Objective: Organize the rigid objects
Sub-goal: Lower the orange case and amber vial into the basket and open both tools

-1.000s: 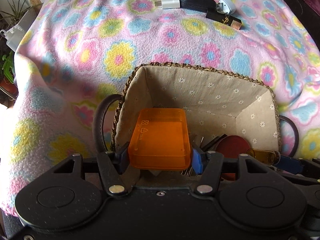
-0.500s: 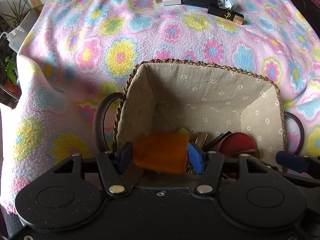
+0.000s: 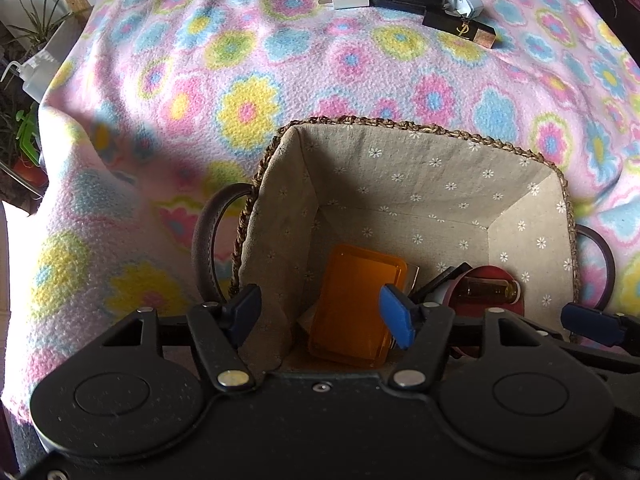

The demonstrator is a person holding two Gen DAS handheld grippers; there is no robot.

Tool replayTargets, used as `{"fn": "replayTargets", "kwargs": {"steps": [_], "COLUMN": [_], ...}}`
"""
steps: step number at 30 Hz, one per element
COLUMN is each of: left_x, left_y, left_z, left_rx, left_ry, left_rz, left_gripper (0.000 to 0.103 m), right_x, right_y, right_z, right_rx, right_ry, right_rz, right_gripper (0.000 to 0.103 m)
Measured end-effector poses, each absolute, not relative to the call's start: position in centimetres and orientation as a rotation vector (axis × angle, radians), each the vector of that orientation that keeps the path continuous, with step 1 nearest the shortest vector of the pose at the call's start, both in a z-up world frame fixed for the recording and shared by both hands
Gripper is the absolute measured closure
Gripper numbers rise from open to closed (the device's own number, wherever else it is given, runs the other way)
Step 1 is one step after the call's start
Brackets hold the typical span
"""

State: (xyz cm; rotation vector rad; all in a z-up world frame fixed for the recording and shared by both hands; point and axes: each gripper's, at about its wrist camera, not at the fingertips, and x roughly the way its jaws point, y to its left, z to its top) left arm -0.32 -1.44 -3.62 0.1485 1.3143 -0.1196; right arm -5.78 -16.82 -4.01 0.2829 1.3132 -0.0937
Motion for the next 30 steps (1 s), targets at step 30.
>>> {"fn": "replayTargets", "kwargs": {"steps": [30], "left_x": [-0.22], "left_y": [-1.27], "left_z": [-3.79], "left_rx": [0.143], "left_ry": [1.33], "left_rz": [-0.099], "left_gripper": [0.04], "right_x": [-5.74], "right_y": [-16.98], "right_z": [-4.01], "right_rx": [0.262], "right_ry": [1.313], "right_rz": [-0.114], "right_gripper": [0.037]}}
